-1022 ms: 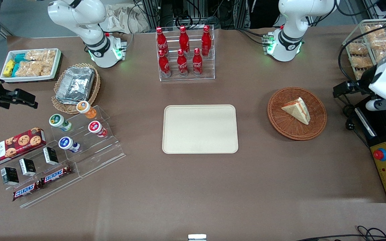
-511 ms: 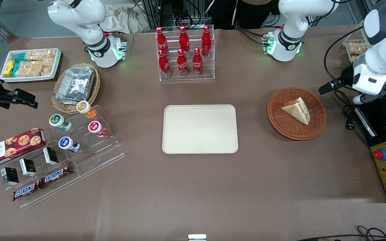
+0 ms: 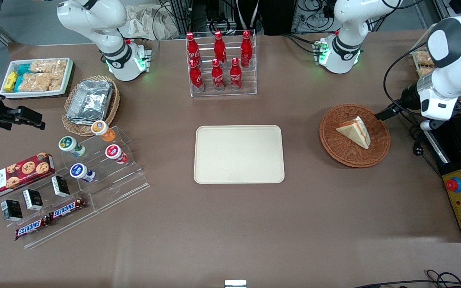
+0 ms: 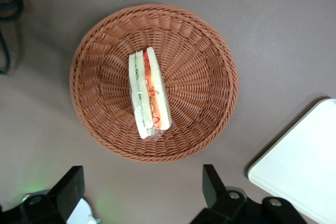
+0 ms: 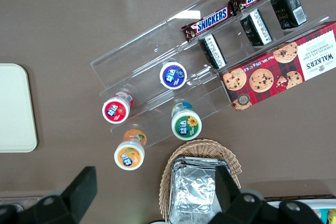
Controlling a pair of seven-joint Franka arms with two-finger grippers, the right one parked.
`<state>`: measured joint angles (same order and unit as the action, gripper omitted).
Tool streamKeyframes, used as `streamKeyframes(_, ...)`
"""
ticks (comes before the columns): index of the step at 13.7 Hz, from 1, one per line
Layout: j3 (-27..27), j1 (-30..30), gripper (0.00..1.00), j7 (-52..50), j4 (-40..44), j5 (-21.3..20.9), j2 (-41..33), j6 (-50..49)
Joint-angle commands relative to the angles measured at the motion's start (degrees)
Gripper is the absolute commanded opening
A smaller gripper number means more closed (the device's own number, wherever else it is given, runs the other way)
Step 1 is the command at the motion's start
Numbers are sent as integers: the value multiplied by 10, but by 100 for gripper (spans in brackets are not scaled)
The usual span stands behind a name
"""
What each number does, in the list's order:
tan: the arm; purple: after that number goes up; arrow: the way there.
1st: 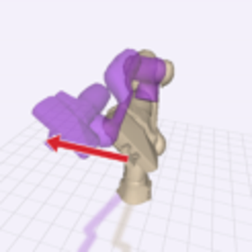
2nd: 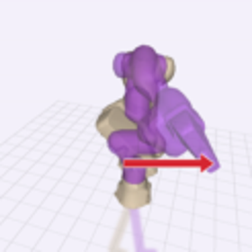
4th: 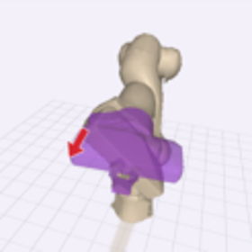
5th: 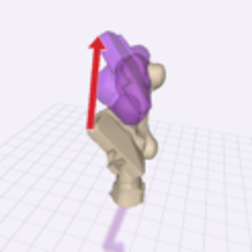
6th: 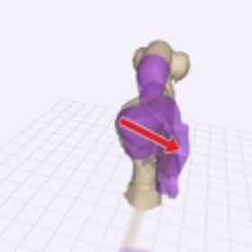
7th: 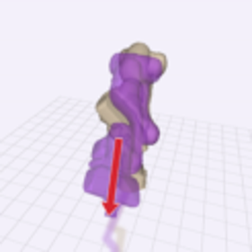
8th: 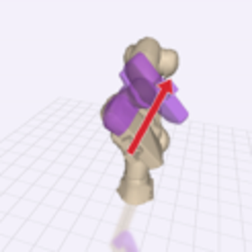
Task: Place sandwich from basket to tray
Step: 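Move the open left gripper down over the sandwich in the wicker basket, then close the left gripper on the wrapped sandwich's crust edge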
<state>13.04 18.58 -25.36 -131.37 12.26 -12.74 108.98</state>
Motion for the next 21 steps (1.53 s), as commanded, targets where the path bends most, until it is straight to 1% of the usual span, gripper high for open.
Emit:
streamKeyframes(1, 27, 28, 100, -7, -51, 26, 5, 62)
streamKeyframes(5, 27, 28, 100, -7, -93, 27, 52, 113)
streamKeyframes(8, 27, 28, 100, -7, -92, 29, 103, 122)
streamKeyframes(10, 27, 28, 100, -7, -91, 71, 122, 129)
streamKeyframes(12, 26, 28, 100, -10, -90, 97, 140, 146)
streamKeyframes(18, 27, 26, 100, -61, -89, 105, 198, 207)
streamKeyframes(21, 27, 23, 98, -81, -88, 105, 203, 212)
